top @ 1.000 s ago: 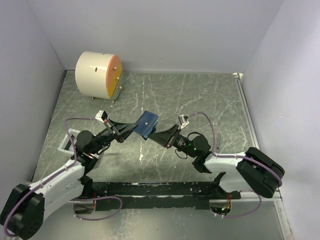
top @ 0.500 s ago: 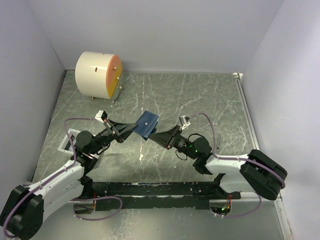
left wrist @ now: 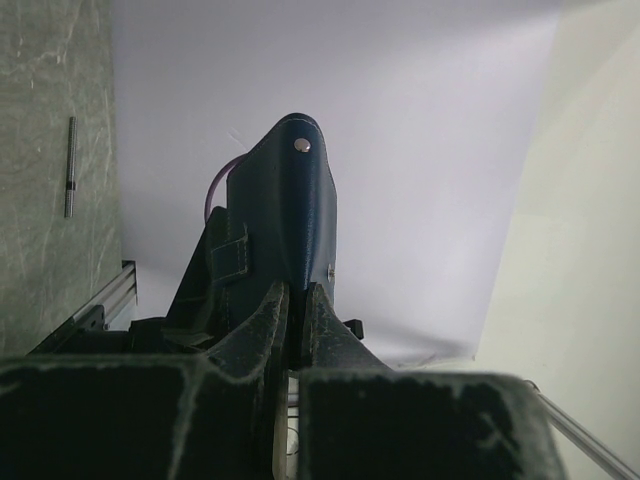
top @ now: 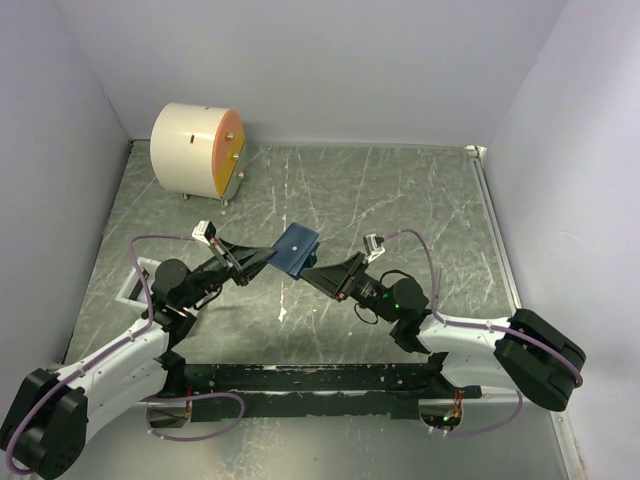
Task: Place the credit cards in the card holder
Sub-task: Open the card holder at the center of the board.
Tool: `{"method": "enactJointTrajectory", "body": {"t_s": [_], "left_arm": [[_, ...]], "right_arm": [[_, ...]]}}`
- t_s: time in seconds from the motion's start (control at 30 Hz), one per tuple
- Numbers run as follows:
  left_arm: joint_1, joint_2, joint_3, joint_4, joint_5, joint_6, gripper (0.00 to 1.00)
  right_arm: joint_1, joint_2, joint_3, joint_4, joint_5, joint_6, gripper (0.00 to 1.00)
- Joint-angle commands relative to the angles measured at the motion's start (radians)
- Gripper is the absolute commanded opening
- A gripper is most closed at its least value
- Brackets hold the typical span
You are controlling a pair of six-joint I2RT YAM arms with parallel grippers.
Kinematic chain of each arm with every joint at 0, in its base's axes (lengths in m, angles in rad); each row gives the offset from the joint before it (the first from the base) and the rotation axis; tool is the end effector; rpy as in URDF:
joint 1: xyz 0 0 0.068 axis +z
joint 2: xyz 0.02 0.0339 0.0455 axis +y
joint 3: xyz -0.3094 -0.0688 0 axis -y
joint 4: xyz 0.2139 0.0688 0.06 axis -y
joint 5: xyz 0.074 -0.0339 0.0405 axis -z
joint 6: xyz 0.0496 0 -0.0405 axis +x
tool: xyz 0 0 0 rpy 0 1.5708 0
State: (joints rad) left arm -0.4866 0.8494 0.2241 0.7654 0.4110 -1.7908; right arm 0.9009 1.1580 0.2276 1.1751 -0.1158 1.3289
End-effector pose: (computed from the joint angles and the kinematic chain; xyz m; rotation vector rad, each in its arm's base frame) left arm 0.1167 -0.0842 0.2859 -0.7519 1.6989 -2.0458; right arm 0.1143 0.1536 0.2911 0.2265 1.6081 1.9032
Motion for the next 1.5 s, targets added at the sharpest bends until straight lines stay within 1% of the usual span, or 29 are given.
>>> {"method": "enactJointTrajectory", "body": {"t_s": [0.0,0.23,0.33,0.5,0.57,0.77,0.8,0.83,0.87,0.9,0.97,1.0,1.07,1.13,1.17,1.27,1.37,1.47], "left_arm": [[-0.005,0.005,0.059,0.027,-0.005,0.014,0.07],[-0.006,-0.004,0.082,-0.011,0.000,0.024,0.07],[-0.006,-0.001,0.077,0.005,0.004,0.012,0.07],[-0.006,-0.015,0.070,0.007,0.010,-0.003,0.07],[-0.005,-0.024,0.062,0.011,0.011,-0.010,0.07],[-0.006,-0.041,0.036,0.035,0.015,-0.028,0.07],[-0.006,-0.043,0.031,0.038,0.014,-0.028,0.07],[-0.006,-0.047,0.027,0.034,0.016,-0.019,0.07],[-0.005,-0.052,0.027,0.016,0.019,-0.009,0.10],[-0.006,-0.056,0.030,-0.013,0.025,0.004,0.16],[-0.006,-0.061,0.040,-0.084,0.040,0.041,0.33],[-0.006,-0.059,0.047,-0.123,0.051,0.065,0.40],[-0.006,-0.057,0.072,-0.203,0.065,0.124,0.54],[-0.006,-0.053,0.123,-0.349,0.066,0.215,0.66],[-0.005,-0.050,0.160,-0.451,0.056,0.280,0.70],[-0.005,-0.030,0.294,-0.778,-0.026,0.492,0.75],[-0.006,-0.001,0.404,-1.012,-0.154,0.658,0.77],[-0.006,0.021,0.447,-1.131,-0.277,0.770,0.75]], "right_arm": [[0.016,0.001,0.012,-0.003,0.017,0.002,0.53],[0.019,0.017,0.020,0.006,0.022,0.001,0.45],[0.019,0.017,0.035,0.013,0.022,-0.010,0.38],[0.019,0.027,0.058,0.018,0.033,-0.014,0.31],[0.019,0.040,0.063,0.032,0.041,-0.010,0.25],[0.020,0.091,0.079,0.107,0.030,-0.008,0.05],[0.021,0.097,0.079,0.120,0.027,-0.011,0.01],[0.020,0.099,0.076,0.133,0.028,-0.015,0.00],[0.020,0.101,0.070,0.152,0.030,-0.018,0.00],[0.020,0.099,0.060,0.166,0.037,-0.024,0.00],[0.020,0.086,0.043,0.159,0.049,-0.039,0.00],[0.020,0.070,0.038,0.121,0.059,-0.044,0.00],[0.020,0.018,0.046,-0.033,0.075,-0.081,0.00],[0.017,-0.035,0.077,-0.257,0.079,-0.148,0.00],[0.013,-0.062,0.098,-0.369,0.090,-0.192,0.00],[0.003,-0.091,0.177,-0.674,0.106,-0.385,0.00],[-0.006,-0.055,0.208,-0.792,0.081,-0.514,0.00],[-0.013,0.018,0.237,-0.865,0.061,-0.604,0.00]]}}
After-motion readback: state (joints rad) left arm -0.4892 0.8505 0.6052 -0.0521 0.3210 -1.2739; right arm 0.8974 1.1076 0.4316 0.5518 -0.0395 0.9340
